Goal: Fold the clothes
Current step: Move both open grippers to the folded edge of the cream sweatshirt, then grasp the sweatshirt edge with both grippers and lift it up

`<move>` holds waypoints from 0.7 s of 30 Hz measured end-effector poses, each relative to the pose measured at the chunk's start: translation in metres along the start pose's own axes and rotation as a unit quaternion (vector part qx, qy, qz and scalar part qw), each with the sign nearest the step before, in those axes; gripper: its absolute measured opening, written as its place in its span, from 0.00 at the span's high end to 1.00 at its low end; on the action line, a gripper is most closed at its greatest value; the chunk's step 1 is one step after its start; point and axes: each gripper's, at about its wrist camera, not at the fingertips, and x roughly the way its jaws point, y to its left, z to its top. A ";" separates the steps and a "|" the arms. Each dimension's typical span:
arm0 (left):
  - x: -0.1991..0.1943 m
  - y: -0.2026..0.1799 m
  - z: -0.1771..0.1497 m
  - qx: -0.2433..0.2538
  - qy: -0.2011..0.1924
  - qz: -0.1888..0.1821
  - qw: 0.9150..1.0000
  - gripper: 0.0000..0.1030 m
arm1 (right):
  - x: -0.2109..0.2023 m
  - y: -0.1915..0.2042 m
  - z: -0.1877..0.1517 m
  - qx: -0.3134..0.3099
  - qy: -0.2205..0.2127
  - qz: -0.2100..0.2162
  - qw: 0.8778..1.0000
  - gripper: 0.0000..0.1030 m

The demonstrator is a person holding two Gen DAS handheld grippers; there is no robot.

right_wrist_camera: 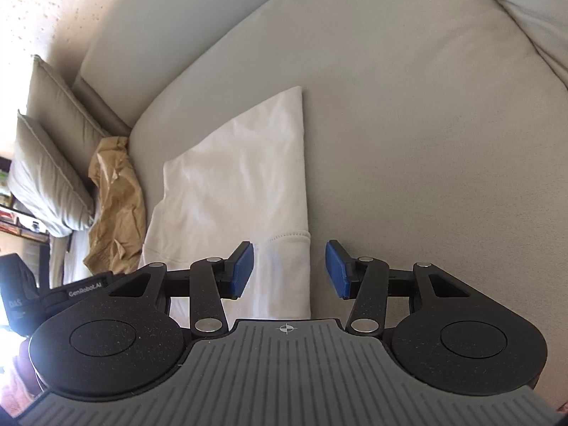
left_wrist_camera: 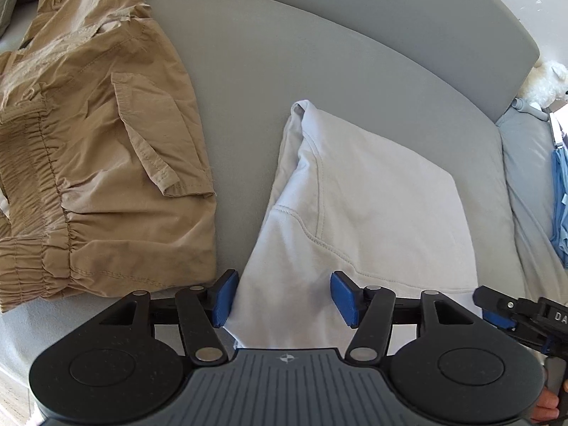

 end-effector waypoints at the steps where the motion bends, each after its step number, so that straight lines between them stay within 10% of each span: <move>1: 0.001 0.000 0.001 0.000 0.005 -0.008 1.000 0.44 | 0.001 -0.003 0.001 0.008 0.000 0.006 1.000 0.50; 14: 0.029 -0.019 0.008 0.059 0.051 -0.077 0.994 0.27 | 0.027 -0.024 0.020 0.050 0.004 0.073 0.996 0.50; 21: 0.021 -0.033 0.005 0.087 0.019 -0.034 0.995 0.69 | 0.036 -0.001 0.023 0.005 0.011 0.022 1.000 0.85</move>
